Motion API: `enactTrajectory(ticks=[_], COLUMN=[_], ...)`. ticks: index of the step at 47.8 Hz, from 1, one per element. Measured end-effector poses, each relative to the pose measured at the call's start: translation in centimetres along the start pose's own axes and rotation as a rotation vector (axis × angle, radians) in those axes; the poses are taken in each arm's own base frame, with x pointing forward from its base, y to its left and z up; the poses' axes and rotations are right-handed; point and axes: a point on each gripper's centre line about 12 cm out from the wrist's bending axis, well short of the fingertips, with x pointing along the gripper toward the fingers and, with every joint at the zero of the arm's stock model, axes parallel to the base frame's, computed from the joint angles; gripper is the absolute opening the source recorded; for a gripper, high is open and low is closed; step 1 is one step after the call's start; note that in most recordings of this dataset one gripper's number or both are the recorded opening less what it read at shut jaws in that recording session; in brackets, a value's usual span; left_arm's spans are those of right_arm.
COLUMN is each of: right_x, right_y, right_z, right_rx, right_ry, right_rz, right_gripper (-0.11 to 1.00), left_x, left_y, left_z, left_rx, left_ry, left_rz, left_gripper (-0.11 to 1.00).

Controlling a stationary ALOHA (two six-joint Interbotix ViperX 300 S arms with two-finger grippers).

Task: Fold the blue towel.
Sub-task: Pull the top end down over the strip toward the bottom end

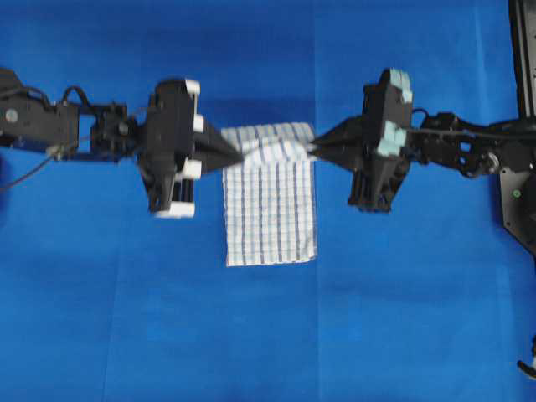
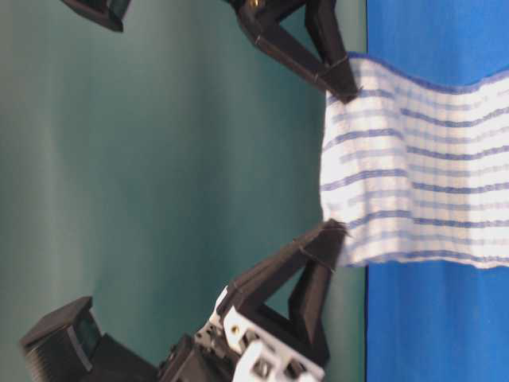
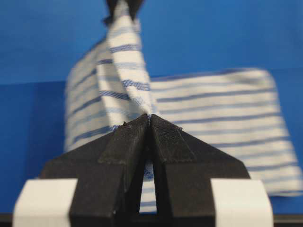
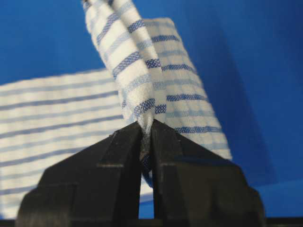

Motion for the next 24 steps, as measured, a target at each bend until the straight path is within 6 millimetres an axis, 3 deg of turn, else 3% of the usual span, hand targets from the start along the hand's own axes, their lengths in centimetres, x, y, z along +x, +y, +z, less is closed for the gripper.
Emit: enactTrajectory(ticks=[11, 24], right_x=[-0.3, 1.0], right_y=[3.0, 4.3], right_z=[-1.0, -2.9], right_rx=[0.013, 0.036], right_ry=[0.009, 0.072], right_rz=[0.057, 0.054], right_gripper=[-0.01, -0.01], left_x=[0.3, 1.2], left_y=[-4.2, -5.4], left_z=[0.0, -1.2], left_rx=[-0.016, -0.042], left_ry=[0.005, 0.047], left_rz=[-0.095, -0.118], left_gripper=[0.01, 0.01])
